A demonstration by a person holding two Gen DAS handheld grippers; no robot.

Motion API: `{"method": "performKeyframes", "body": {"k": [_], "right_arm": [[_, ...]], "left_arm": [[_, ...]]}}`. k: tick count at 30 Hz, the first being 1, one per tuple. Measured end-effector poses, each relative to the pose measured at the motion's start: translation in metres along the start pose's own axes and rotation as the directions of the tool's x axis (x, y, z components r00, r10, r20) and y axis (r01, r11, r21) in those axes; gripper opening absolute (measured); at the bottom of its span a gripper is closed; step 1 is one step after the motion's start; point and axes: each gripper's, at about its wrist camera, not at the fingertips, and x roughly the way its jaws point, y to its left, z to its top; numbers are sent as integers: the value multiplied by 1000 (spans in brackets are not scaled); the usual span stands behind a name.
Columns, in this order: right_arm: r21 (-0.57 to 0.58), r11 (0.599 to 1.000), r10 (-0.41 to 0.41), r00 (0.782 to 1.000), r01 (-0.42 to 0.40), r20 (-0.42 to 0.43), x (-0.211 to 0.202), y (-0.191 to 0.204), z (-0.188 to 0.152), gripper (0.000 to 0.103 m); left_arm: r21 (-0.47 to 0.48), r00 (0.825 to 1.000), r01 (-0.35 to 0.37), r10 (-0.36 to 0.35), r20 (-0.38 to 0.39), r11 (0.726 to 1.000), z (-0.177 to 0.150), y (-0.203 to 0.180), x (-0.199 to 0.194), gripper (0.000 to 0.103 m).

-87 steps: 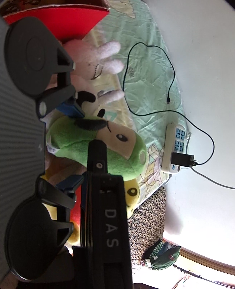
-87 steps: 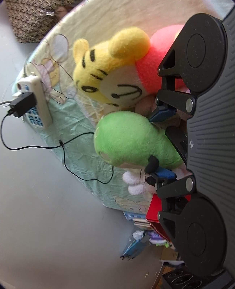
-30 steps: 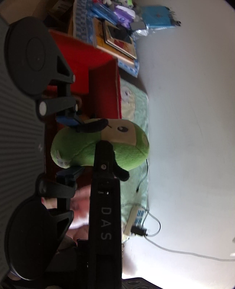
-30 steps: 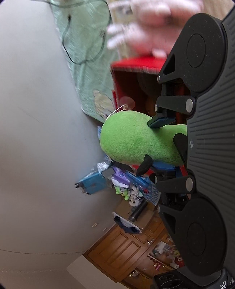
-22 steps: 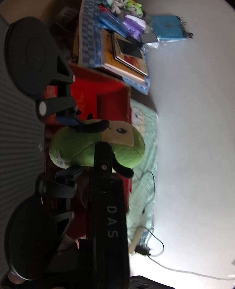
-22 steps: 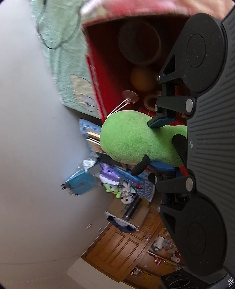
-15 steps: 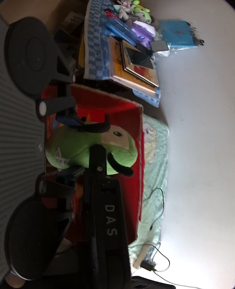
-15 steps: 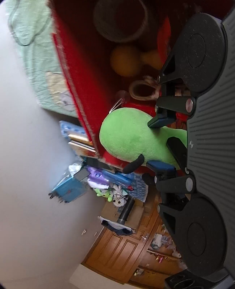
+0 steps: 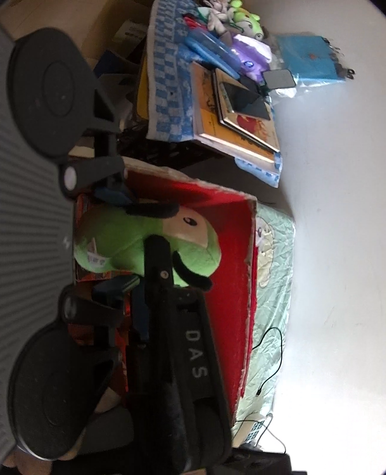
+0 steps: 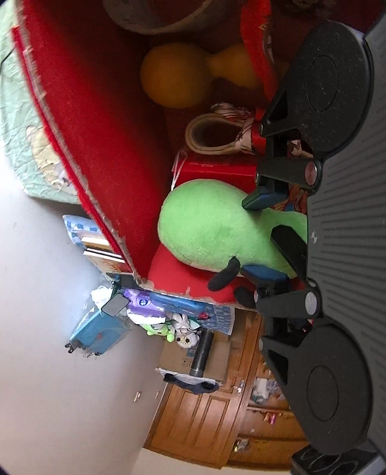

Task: Organize objects
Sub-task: 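Lower the green plush into the red box and open the right gripper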

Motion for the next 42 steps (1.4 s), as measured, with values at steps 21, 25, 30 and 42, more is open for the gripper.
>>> {"method": "performKeyframes", "body": {"k": [21, 25, 30, 42], "right_arm": [[-13, 998, -66, 997, 66, 30, -11, 3, 2, 60], [-21, 999, -48, 998, 49, 47, -16, 5, 0, 60], [-64, 993, -88, 990, 95, 107, -28, 13, -4, 60], [-108, 974, -171, 961, 198, 215, -54, 15, -16, 60]], "left_arm": [[8, 999, 26, -27, 24, 1000, -2, 1, -17, 74], [-11, 999, 35, -35, 23, 999, -2, 4, -20, 75], [-33, 999, 31, -31, 18, 999, 6, 3, -25, 77], [-20, 999, -8, 7, -38, 1000, 11, -13, -16, 83]]}}
